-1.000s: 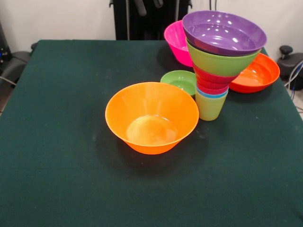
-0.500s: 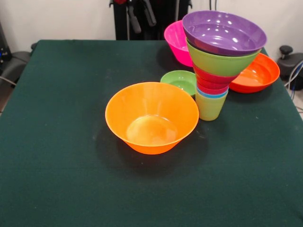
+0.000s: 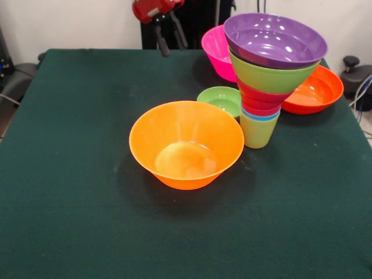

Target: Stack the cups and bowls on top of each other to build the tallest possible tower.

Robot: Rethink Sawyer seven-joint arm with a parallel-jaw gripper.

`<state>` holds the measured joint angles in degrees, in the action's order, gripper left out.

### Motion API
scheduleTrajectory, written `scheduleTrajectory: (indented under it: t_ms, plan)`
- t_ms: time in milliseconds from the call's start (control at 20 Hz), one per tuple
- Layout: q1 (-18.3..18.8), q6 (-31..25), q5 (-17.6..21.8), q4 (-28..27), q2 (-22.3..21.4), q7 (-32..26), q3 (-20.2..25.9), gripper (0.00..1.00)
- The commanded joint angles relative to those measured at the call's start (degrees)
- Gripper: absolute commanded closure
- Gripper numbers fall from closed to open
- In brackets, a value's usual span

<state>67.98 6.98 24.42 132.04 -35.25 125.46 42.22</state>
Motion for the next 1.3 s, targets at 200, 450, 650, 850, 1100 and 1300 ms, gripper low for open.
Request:
scheduleTrajectory:
  t_ms: [200, 450, 650, 850, 1100, 1300]
  plan:
    - [-2.81, -0.32, 9.07, -9.36, 8.61, -0.50, -6.07, 0.00]
    - [-2.04, -1.74, 11.59, -12.16, 10.50, -1.28, -6.62, 0.00]
    - [-1.16, -3.72, 12.86, -14.07, 12.09, -1.73, -6.57, 0.00]
    - [0.04, -7.59, 12.03, -15.70, 12.23, -2.57, -5.78, 0.00]
    - [-0.03, -11.79, 10.26, -17.22, 10.79, -3.57, -5.59, 0.00]
    - [0.27, -15.66, 9.27, -18.54, 9.64, -4.71, -5.13, 0.00]
